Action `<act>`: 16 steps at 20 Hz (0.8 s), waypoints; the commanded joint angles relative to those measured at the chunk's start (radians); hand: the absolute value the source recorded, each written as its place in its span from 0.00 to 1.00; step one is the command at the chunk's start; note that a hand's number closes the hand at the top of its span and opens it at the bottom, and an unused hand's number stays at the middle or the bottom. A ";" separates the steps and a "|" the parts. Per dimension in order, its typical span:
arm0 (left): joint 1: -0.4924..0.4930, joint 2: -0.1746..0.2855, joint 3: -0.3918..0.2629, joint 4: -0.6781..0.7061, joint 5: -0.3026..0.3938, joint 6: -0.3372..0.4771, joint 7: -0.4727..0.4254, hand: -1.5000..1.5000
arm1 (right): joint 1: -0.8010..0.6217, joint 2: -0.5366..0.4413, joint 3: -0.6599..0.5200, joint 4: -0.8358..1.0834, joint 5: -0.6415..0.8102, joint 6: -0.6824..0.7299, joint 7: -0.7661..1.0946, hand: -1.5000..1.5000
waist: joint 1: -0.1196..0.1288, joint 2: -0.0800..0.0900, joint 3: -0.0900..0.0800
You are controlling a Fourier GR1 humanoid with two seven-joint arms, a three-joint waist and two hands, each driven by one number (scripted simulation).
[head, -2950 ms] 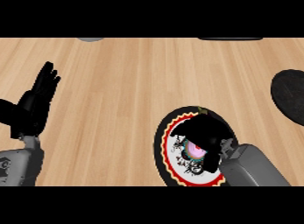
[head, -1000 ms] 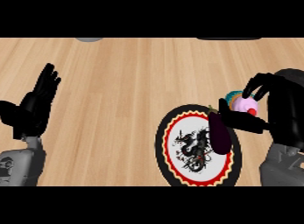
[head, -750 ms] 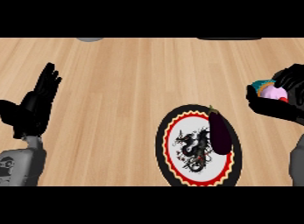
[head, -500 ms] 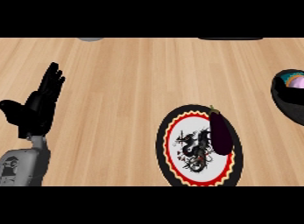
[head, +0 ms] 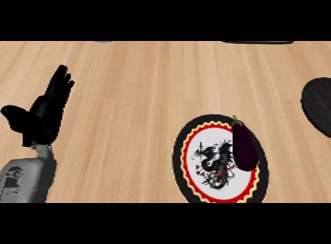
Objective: Pick the cupcake from the plate and place it in the pan
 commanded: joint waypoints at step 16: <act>-0.015 -0.002 -0.016 -0.011 0.000 -0.015 0.012 0.50 | -0.186 -0.131 -0.195 0.766 -0.174 0.079 -0.349 0.00 | 0.047 0.017 0.007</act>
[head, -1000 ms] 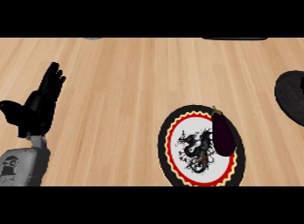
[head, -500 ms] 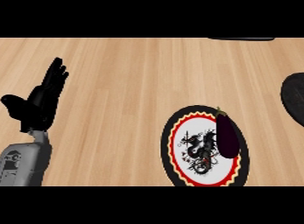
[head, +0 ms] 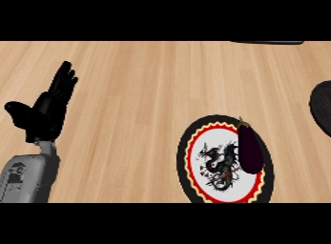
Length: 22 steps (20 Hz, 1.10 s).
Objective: Pick the cupcake from the plate and place it in the pan
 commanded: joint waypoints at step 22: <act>0.115 0.055 0.078 -0.015 0.028 -0.020 -0.045 0.50 | 0.248 -0.163 -0.263 0.028 -0.413 0.584 -0.430 0.00 | -0.085 -0.038 -0.012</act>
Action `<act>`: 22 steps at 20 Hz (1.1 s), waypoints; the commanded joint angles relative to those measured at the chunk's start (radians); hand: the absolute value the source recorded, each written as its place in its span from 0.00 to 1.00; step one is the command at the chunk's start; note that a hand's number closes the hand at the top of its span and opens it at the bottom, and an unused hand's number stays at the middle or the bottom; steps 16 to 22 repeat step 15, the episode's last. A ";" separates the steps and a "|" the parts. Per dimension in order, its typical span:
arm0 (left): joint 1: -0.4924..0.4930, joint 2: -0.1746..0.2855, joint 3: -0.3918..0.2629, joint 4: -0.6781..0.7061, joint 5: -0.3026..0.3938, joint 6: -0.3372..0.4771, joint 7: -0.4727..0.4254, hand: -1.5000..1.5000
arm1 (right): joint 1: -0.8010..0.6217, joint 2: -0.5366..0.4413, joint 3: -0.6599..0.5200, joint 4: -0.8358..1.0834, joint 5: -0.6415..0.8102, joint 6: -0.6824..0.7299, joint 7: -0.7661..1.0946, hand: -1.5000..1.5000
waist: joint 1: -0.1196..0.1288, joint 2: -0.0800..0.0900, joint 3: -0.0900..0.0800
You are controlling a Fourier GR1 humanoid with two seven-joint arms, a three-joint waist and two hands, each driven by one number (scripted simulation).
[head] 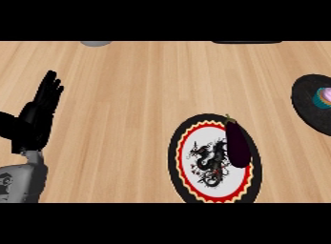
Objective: Pick the cupcake from the plate and place it in the pan
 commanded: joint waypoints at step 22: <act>-0.023 0.019 0.021 0.000 0.024 -0.019 0.032 0.50 | 0.497 0.153 -0.035 -0.657 -0.254 0.284 0.166 0.00 | -0.012 -0.001 -0.004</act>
